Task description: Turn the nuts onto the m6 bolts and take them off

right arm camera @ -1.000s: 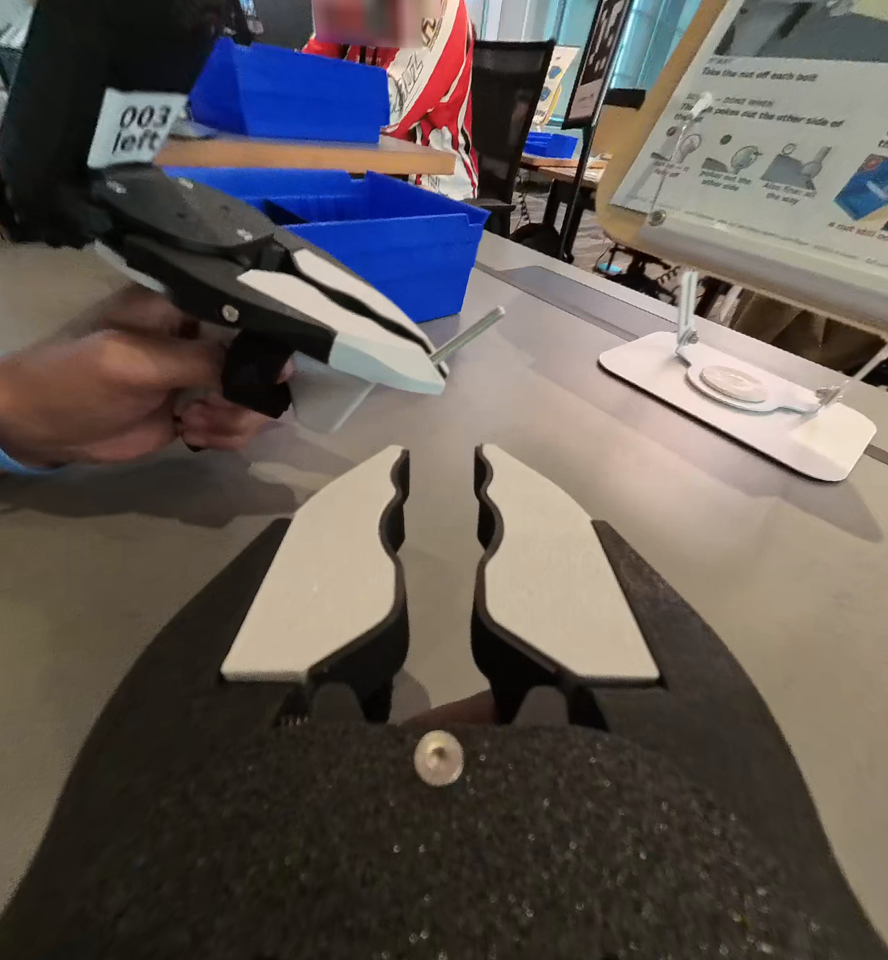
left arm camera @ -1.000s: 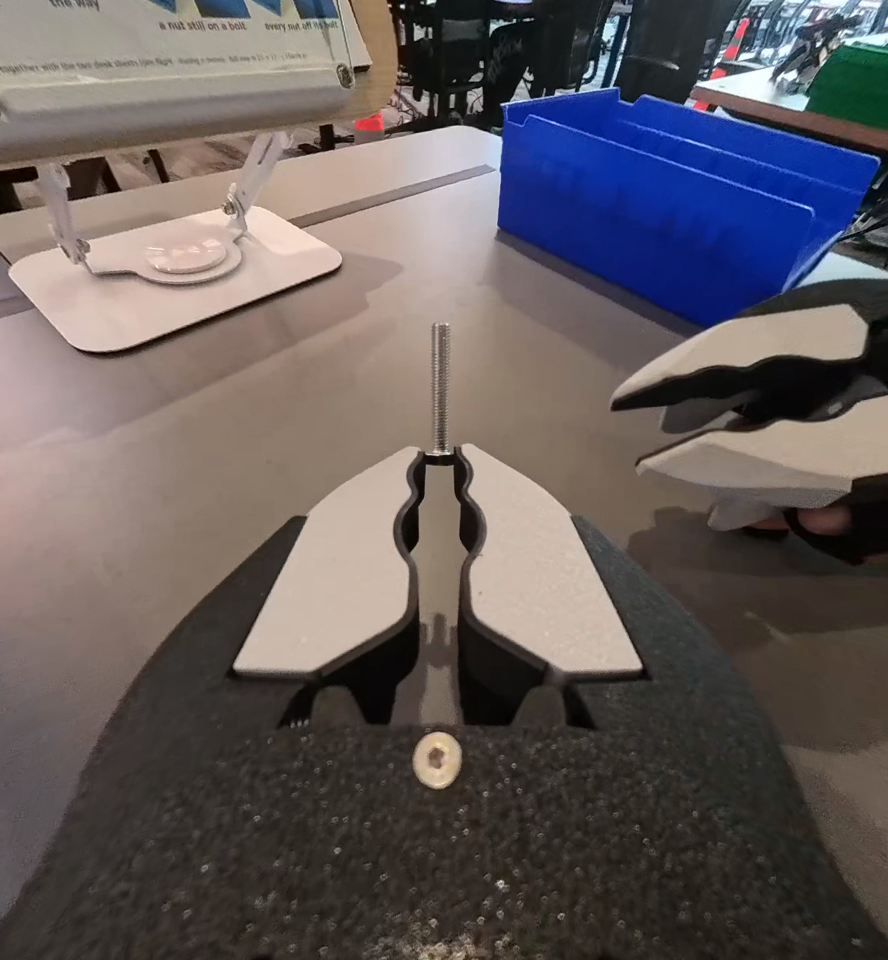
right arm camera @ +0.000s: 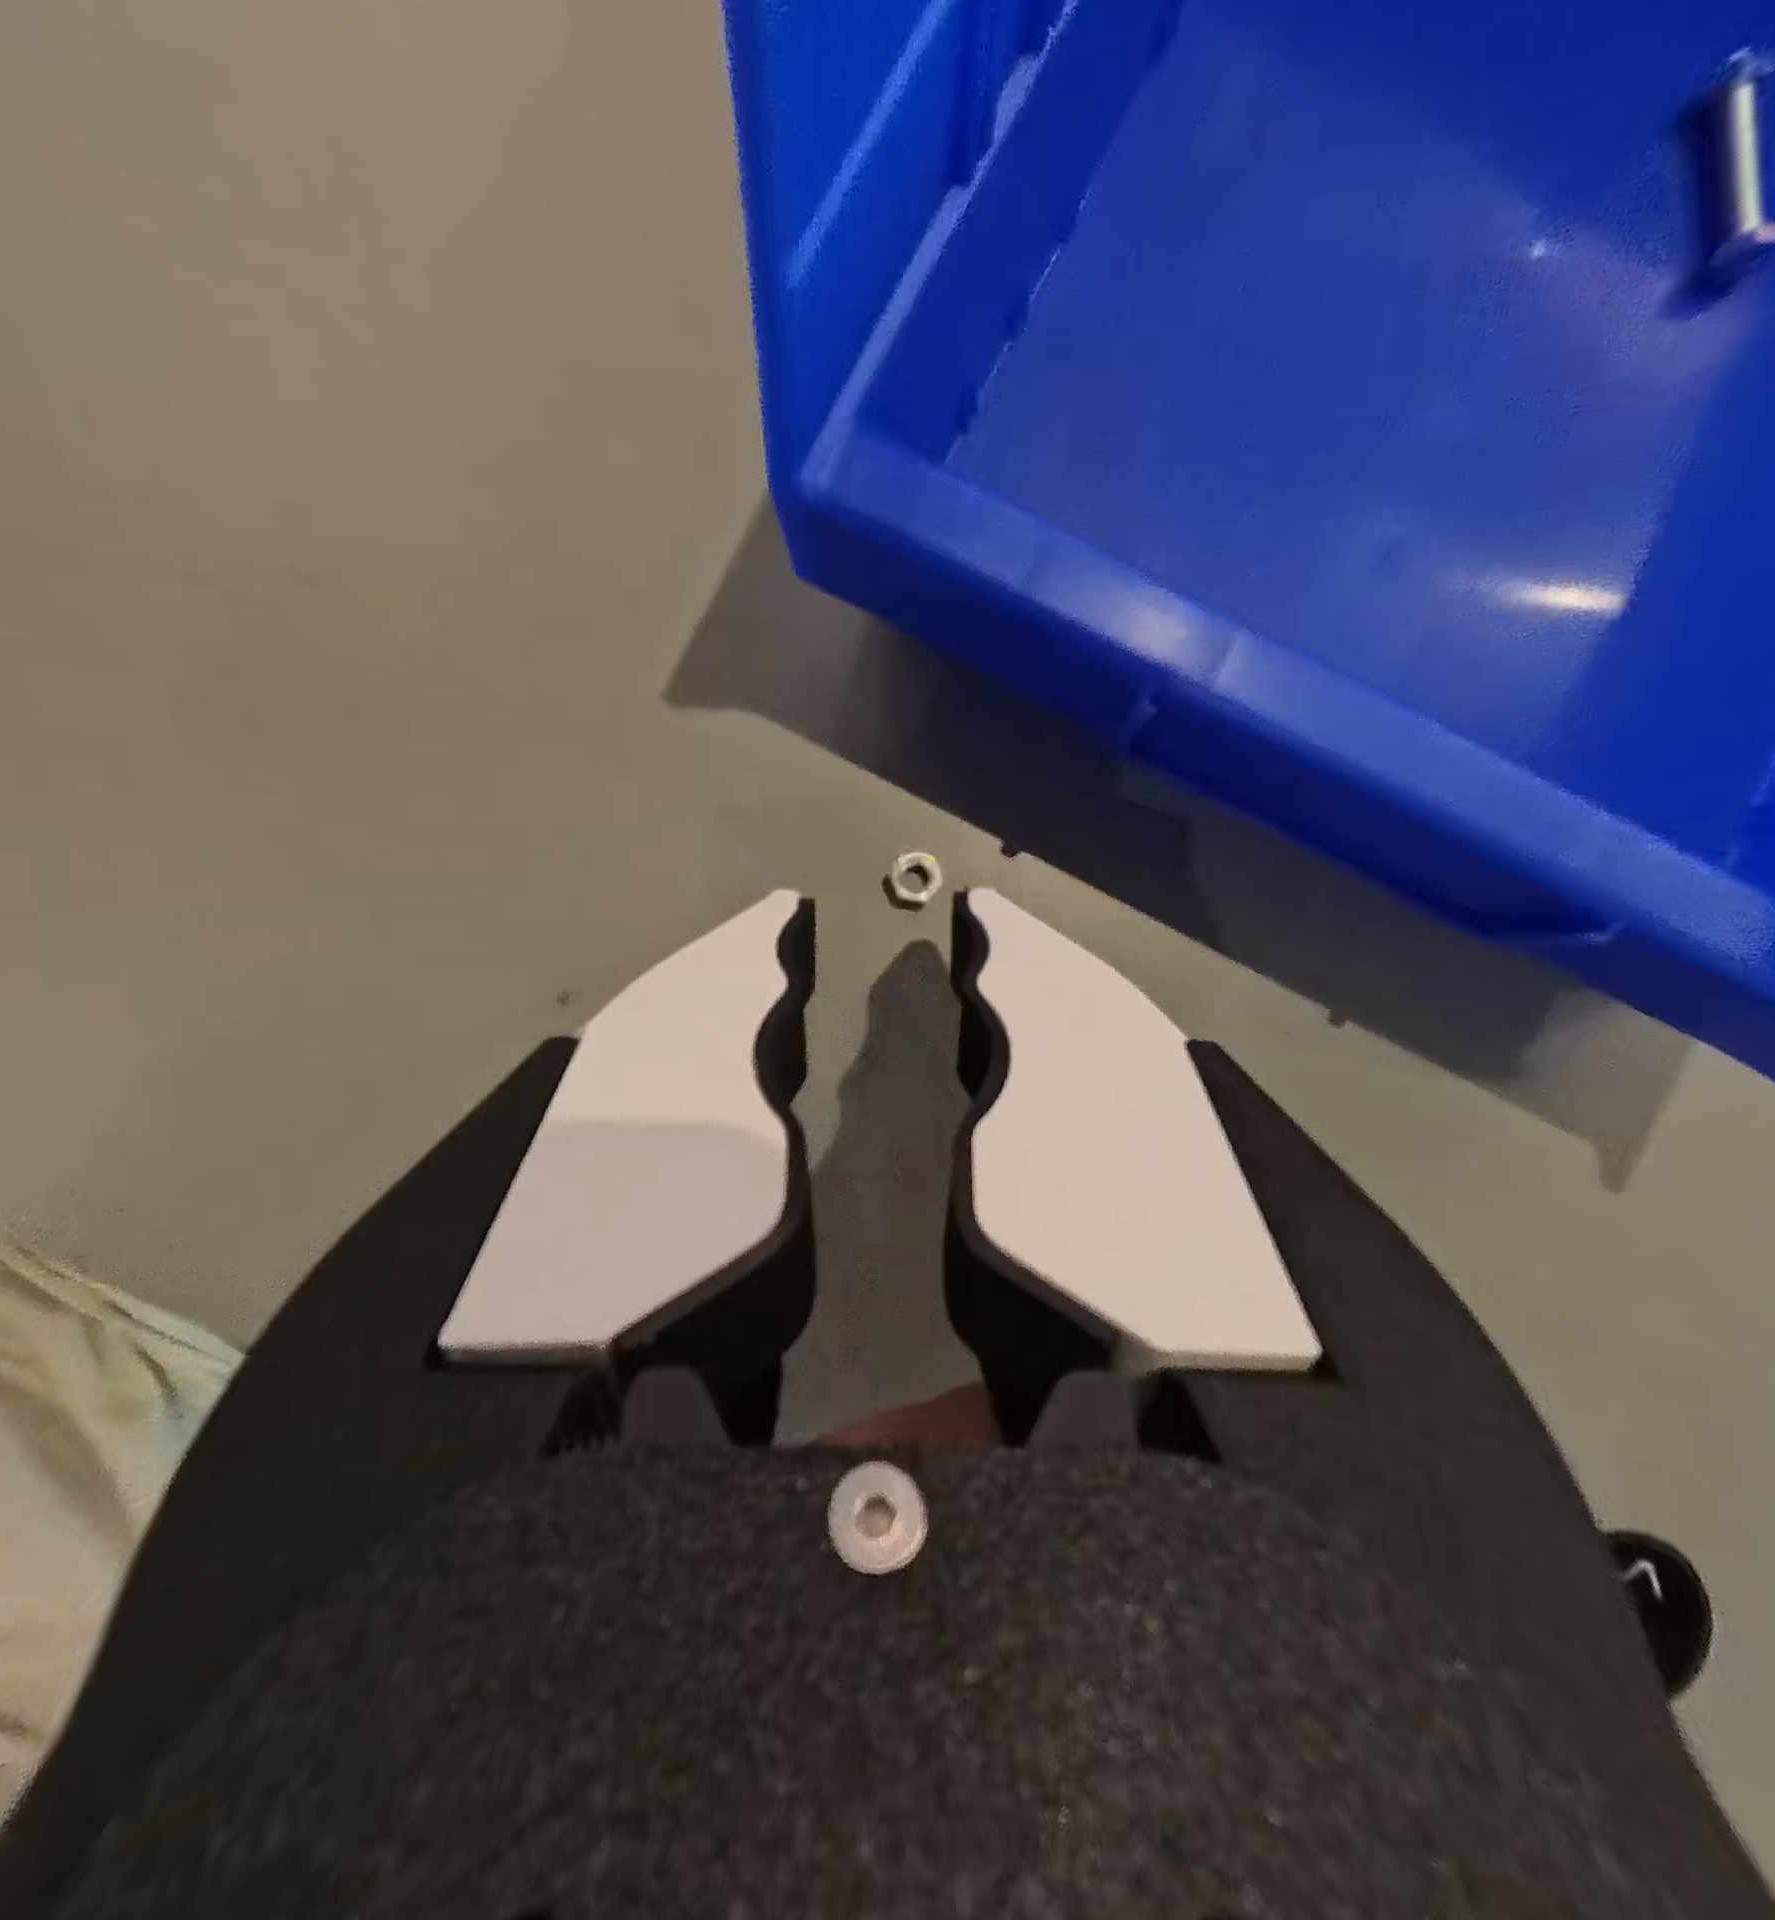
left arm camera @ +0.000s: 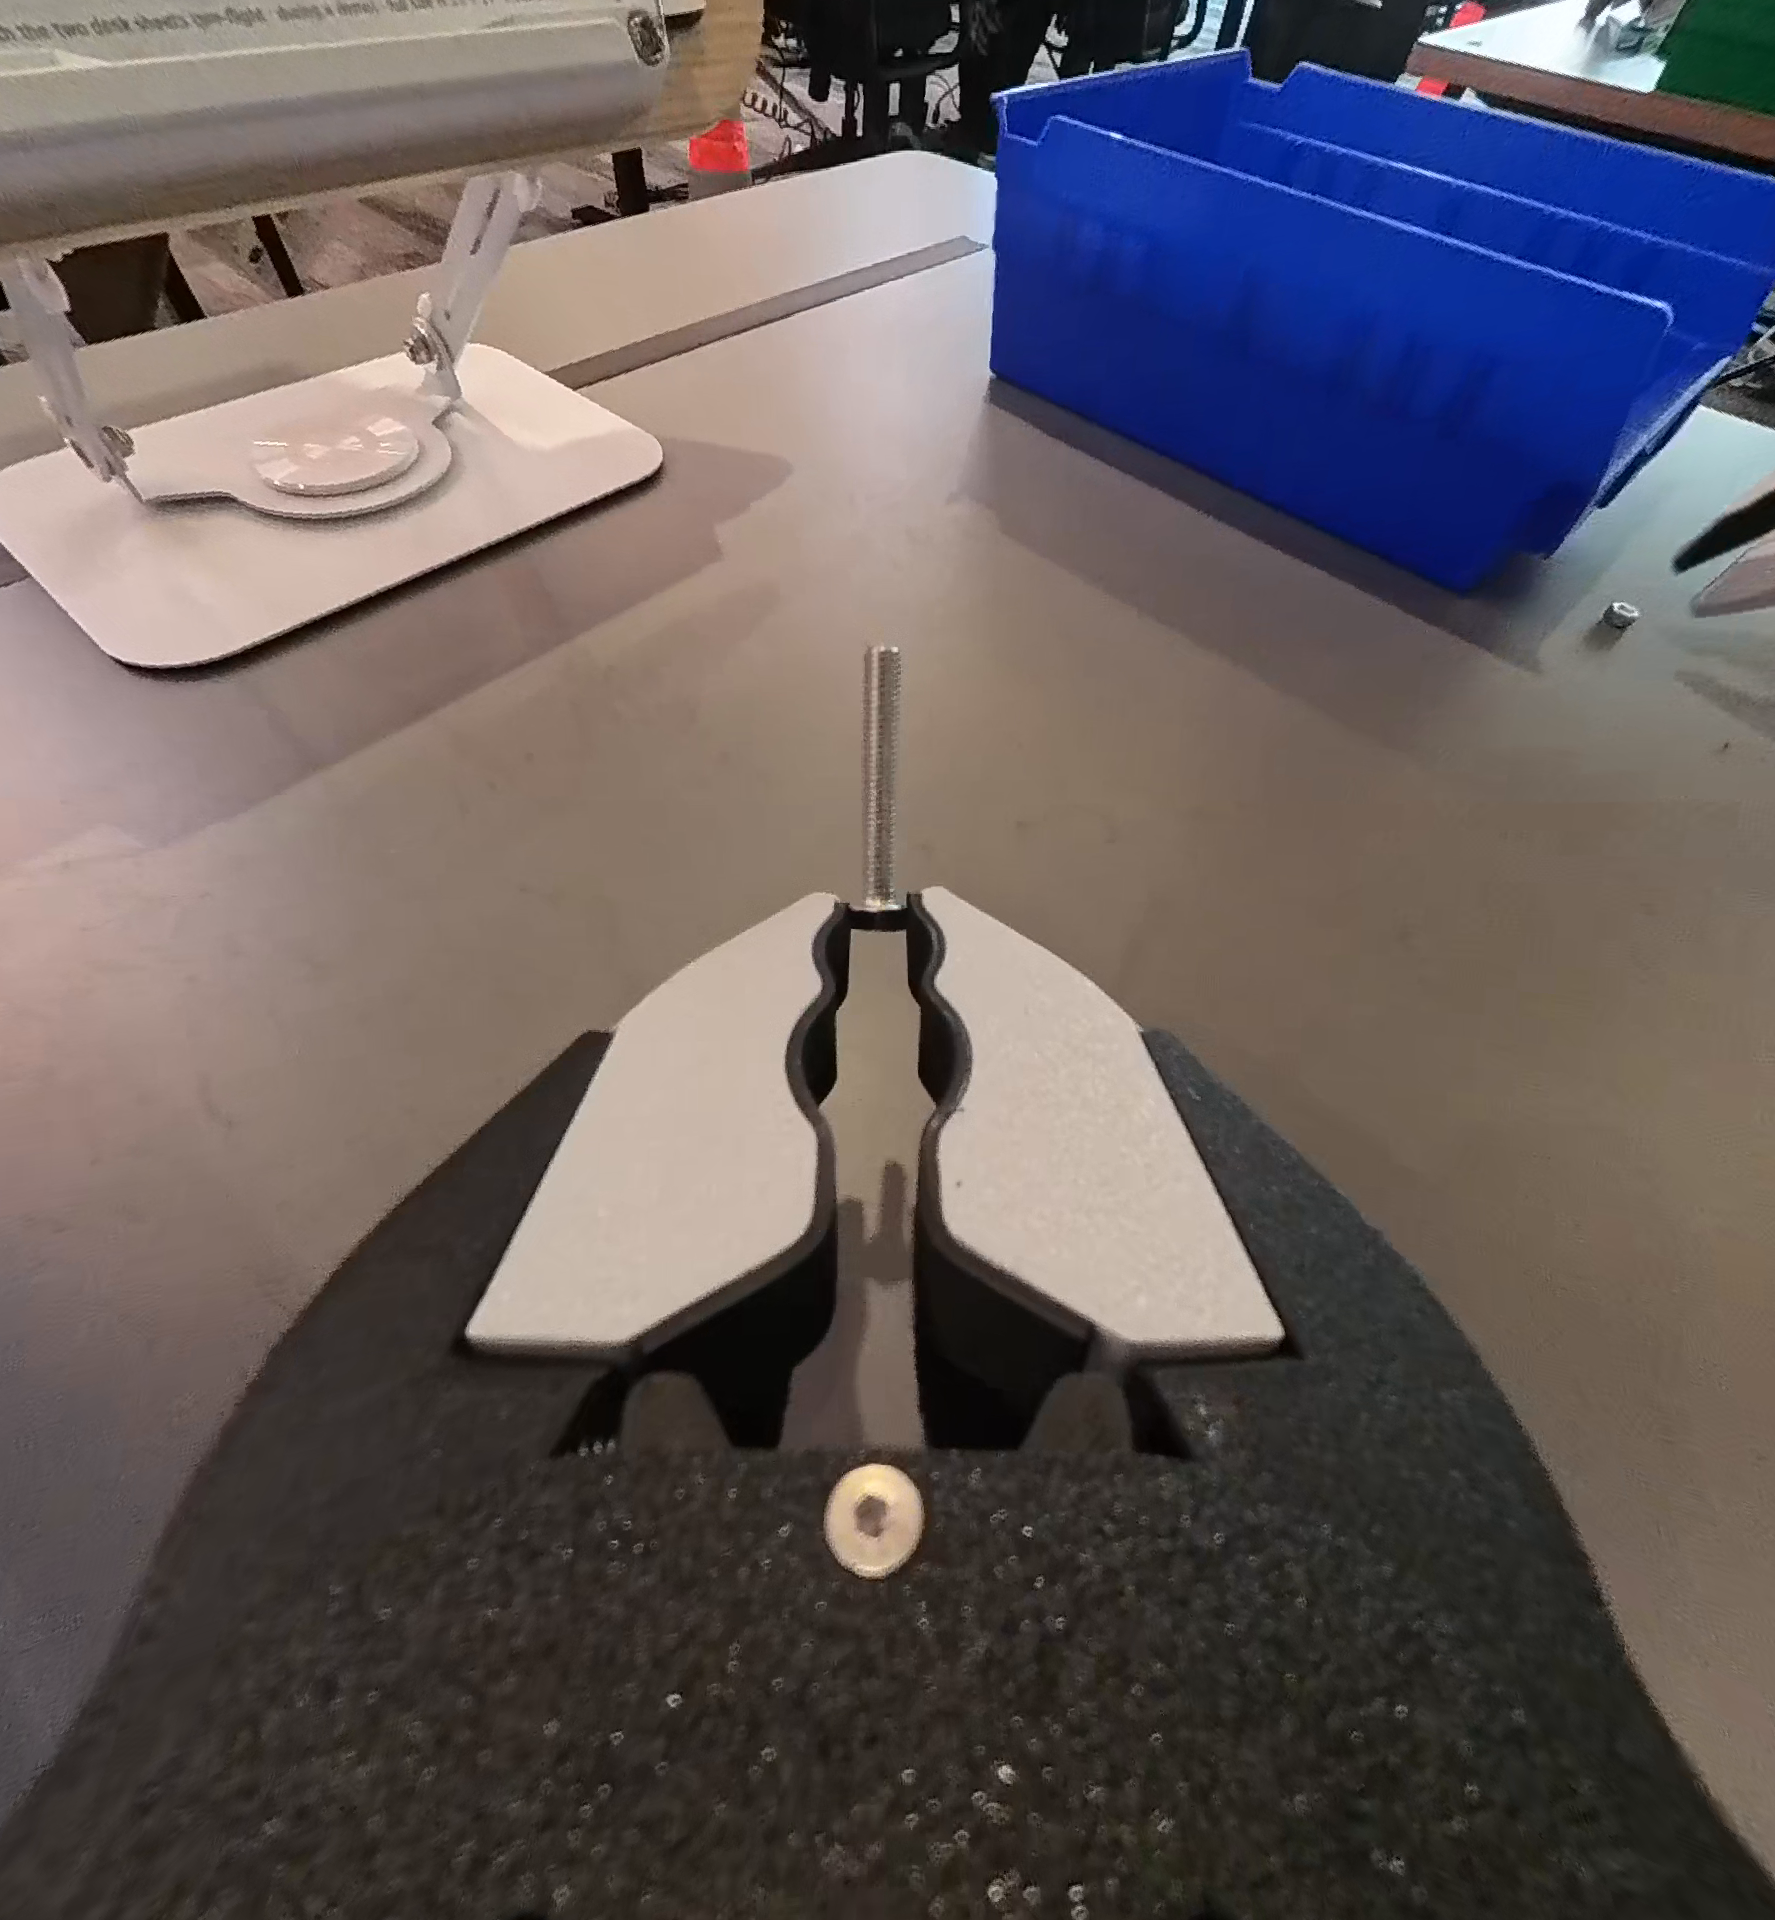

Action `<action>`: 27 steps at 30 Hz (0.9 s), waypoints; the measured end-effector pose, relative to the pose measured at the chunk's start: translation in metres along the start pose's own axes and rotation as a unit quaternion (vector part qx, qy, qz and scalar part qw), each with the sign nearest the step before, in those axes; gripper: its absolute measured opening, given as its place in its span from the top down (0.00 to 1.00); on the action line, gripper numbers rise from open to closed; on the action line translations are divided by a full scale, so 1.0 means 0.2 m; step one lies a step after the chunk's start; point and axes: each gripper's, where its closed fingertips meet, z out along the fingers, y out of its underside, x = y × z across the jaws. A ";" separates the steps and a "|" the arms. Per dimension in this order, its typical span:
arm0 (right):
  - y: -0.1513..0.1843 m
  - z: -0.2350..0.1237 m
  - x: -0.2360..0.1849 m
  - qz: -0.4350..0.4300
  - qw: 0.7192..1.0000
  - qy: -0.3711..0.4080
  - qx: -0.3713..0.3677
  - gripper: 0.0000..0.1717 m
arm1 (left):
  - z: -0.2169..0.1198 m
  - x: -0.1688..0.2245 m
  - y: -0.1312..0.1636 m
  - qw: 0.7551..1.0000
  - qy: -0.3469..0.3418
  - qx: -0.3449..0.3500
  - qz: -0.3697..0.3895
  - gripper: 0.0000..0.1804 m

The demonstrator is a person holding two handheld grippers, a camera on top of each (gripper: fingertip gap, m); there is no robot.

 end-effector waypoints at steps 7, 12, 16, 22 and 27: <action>0.03 0.07 0.06 -0.060 0.998 -0.019 -0.027 0.85 | 0.00 0.01 0.01 1.000 0.006 -0.008 0.004 0.95; 0.02 0.10 0.05 -0.066 0.997 -0.041 -0.030 0.85 | 0.02 0.02 0.03 1.000 0.007 -0.020 0.015 0.95; 0.01 0.10 0.05 -0.058 0.997 -0.051 -0.023 0.86 | 0.03 0.03 0.04 0.999 0.010 -0.027 0.021 0.95; -0.01 0.06 0.02 -0.177 0.979 -0.092 -0.028 0.86 | 0.03 0.04 0.06 0.999 0.016 -0.034 0.024 0.95; -0.03 0.06 0.04 -0.321 0.937 -0.113 -0.077 0.87 | 0.04 0.05 0.07 0.999 0.017 -0.040 0.031 0.95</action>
